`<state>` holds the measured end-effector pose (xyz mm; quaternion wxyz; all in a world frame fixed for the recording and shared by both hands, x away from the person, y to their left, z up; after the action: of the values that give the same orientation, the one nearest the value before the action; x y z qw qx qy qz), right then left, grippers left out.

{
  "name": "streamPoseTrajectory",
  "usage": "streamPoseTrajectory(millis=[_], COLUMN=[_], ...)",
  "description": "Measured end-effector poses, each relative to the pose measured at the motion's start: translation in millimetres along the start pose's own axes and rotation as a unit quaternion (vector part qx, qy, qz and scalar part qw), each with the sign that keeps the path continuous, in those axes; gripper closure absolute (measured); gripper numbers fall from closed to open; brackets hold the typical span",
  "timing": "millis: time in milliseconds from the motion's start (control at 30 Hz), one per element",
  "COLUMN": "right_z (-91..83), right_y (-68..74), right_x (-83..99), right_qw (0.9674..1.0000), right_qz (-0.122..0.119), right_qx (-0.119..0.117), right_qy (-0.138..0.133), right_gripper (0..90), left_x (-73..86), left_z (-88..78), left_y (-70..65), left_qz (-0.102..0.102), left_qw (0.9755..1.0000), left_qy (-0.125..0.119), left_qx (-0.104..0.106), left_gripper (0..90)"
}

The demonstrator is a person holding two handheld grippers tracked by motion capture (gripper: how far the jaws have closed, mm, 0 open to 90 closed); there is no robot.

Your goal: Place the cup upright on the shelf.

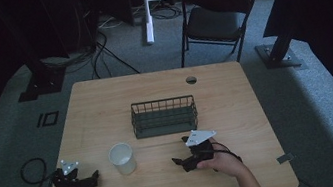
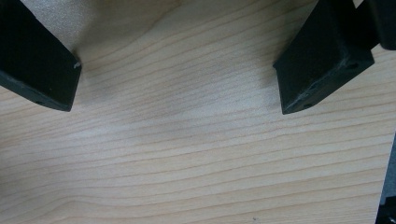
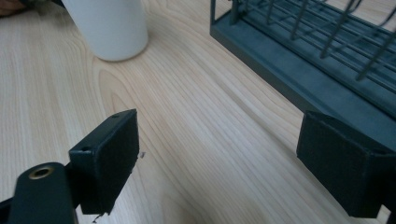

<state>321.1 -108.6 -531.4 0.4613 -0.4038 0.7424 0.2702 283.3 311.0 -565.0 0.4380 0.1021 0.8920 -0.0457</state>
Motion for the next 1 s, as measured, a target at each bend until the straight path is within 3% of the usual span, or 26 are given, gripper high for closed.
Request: streamPoseTrajectory(millis=[1000], right_z=[54.9], right_y=[44.4], right_x=[-28.0], right_qw=[0.9969], right_qz=[-0.028], right_qx=[-0.073], right_qy=[-0.014], right_gripper=[12.8], left_x=[0.0], left_z=[0.0], left_y=[0.0], left_qz=[0.000], left_qw=[1.0000], left_qy=[0.000], left_qx=[0.000], left_gripper=[0.1])
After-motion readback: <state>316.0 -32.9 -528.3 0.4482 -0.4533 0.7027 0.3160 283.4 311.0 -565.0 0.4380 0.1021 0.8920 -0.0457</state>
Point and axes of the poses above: each handheld gripper's, and its own axes: z roughly forward along the jaws, x roughly out of its underside, y roughly to its left, the point moved 2 cm from there along z, roughly forward along the jaws, and after that the axes turned 9 degrees about -y, right-handed, at the moved point
